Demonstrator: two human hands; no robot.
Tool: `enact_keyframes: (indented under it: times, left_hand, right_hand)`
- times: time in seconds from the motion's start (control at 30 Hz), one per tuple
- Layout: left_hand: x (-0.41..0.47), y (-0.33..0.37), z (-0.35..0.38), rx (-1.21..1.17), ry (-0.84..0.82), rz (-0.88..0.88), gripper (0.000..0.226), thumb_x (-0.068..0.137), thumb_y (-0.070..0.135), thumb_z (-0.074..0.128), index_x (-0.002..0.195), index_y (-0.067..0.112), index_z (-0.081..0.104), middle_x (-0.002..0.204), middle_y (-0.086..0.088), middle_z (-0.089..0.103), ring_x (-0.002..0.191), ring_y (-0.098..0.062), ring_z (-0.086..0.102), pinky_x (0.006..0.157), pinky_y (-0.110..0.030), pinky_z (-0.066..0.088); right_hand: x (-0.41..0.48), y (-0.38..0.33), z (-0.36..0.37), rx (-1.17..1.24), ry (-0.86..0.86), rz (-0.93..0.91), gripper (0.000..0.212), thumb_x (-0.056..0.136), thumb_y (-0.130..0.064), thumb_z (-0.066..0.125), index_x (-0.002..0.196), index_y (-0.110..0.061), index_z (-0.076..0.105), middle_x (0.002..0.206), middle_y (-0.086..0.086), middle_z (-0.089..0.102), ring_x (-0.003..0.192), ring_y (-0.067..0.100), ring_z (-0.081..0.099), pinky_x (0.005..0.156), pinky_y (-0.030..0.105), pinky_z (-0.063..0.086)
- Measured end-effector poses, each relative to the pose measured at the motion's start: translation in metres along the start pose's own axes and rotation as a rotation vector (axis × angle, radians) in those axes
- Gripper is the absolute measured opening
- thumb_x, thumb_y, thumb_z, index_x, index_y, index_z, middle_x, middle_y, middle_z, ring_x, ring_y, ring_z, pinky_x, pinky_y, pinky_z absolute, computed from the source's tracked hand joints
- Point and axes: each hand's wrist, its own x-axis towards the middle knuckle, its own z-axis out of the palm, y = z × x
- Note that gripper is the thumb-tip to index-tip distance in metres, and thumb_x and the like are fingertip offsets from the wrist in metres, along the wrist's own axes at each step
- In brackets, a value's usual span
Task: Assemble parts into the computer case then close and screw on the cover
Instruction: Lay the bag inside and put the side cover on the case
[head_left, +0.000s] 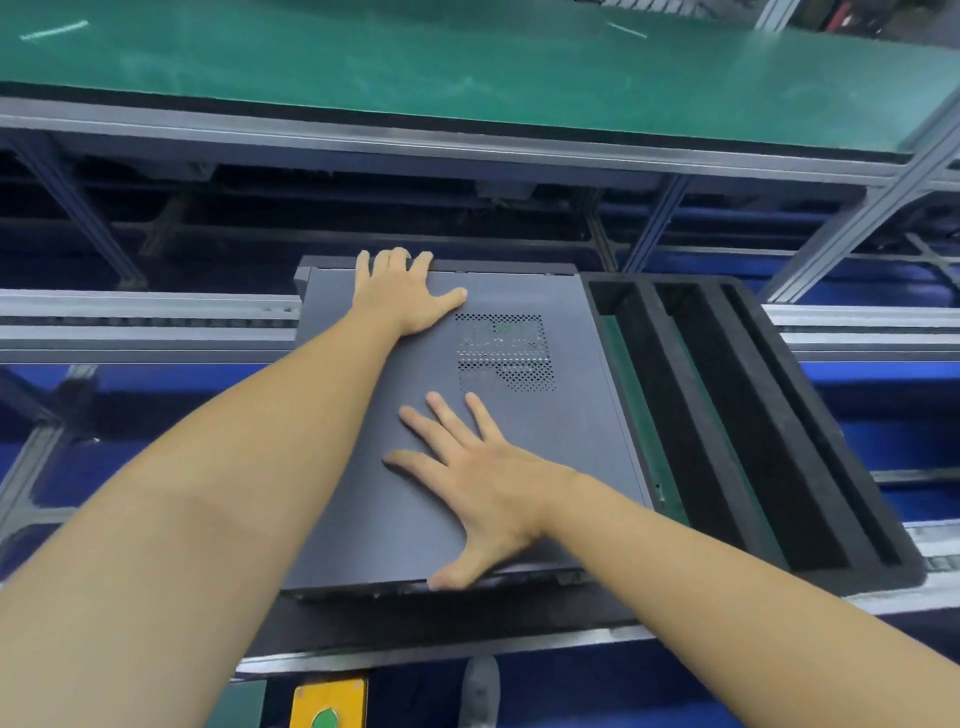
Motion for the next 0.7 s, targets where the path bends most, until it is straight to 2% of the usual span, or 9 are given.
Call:
enact_keyframes:
  times: [0.17,0.27,0.47,0.7]
  left_hand:
    - [0.003,0.002,0.006,0.018,0.070,-0.013,0.079,0.090,0.075,0.018,0.151,0.026,0.031,0.155,-0.009,0.034,0.145,-0.028,0.025,0.121,-0.049,0.003]
    - [0.008,0.002,0.008,0.006,0.113,-0.019,0.071,0.093,0.070,0.022,0.145,0.025,0.040,0.147,-0.010,0.043,0.138,-0.029,0.033,0.120,-0.048,0.011]
    - [0.016,0.002,0.011,-0.039,0.202,-0.038,0.064,0.092,0.071,0.034,0.132,0.025,0.052,0.132,-0.005,0.053,0.124,-0.028,0.045,0.109,-0.044,0.023]
    - [0.017,0.001,0.014,-0.037,0.300,-0.033,0.058,0.094,0.066,0.037,0.126,0.022,0.057,0.122,-0.008,0.057,0.113,-0.028,0.050,0.102,-0.041,0.034]
  right_hand:
    - [-0.001,-0.002,0.004,-0.026,0.053,0.000,0.123,0.067,-0.086,0.063,0.160,-0.022,0.015,0.169,0.017,-0.002,0.154,0.040,-0.014,0.118,0.069,-0.005]
    - [0.000,0.000,0.003,-0.019,0.054,-0.001,0.126,0.065,-0.085,0.066,0.161,-0.023,0.013,0.170,0.015,-0.003,0.155,0.039,-0.014,0.118,0.068,-0.006]
    - [0.002,0.003,0.001,-0.003,0.058,-0.004,0.129,0.063,-0.086,0.068,0.161,-0.024,0.012,0.170,0.010,-0.005,0.155,0.037,-0.013,0.118,0.068,-0.007]
    - [0.007,0.009,0.000,0.010,0.053,-0.020,0.132,0.063,-0.085,0.070,0.162,-0.021,0.011,0.170,0.008,-0.007,0.155,0.035,-0.016,0.117,0.068,-0.012]
